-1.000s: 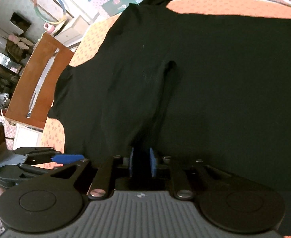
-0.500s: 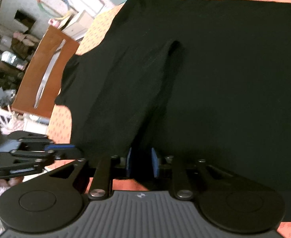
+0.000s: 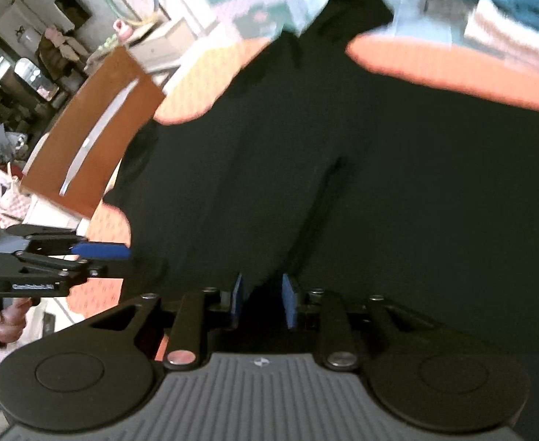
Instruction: Fold clothes
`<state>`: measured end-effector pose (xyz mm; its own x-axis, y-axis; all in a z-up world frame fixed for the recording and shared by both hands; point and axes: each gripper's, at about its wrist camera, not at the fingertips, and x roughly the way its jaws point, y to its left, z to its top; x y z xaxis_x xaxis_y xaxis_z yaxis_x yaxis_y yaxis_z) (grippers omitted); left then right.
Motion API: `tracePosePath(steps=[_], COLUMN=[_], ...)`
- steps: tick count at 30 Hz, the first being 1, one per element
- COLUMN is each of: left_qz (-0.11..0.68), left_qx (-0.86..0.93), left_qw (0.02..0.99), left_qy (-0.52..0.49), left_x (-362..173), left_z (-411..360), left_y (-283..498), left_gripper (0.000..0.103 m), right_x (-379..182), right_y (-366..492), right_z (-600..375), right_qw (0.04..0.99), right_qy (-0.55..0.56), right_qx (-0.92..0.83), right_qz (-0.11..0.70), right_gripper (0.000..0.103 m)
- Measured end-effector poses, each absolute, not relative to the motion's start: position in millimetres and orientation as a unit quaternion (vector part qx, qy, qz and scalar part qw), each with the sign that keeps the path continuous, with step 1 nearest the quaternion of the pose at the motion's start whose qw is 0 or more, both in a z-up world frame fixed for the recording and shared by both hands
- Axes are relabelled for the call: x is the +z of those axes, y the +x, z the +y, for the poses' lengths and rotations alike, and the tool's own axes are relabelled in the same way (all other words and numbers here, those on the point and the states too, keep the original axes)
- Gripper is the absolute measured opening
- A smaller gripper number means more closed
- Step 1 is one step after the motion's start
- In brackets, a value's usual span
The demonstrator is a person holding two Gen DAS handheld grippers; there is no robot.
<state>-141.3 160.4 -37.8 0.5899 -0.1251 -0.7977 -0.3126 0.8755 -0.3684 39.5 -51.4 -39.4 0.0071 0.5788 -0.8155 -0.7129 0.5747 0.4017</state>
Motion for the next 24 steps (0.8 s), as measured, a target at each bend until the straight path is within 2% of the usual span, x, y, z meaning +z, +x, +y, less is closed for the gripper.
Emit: tracePosePath(steps=[6, 11, 14, 24], left_qz=[0.404, 0.39, 0.388, 0.41], left_qx=[0.091, 0.11, 0.117, 0.116], left_qw=[0.871, 0.873, 0.871, 0.862], left_qy=[-0.266, -0.271, -0.277, -0.275], left_x=[-19, -20, -26, -61], left_z=[193, 212, 222, 249], left_y=[-109, -81, -61, 8], left_gripper=[0.032, 0.032, 0.032, 0.032], right_x=[-3, -7, -9, -35], right_y=[112, 174, 211, 331], right_z=[-44, -14, 4, 74], right_qw=[0.748, 0.76, 0.768, 0.777], right_qy=[-0.056, -0.044, -0.037, -0.025], right_qx=[0.447, 0.434, 0.426, 0.41], right_qz=[0.488, 0.481, 0.477, 0.477], right_gripper=[0.029, 0.03, 0.035, 0.035])
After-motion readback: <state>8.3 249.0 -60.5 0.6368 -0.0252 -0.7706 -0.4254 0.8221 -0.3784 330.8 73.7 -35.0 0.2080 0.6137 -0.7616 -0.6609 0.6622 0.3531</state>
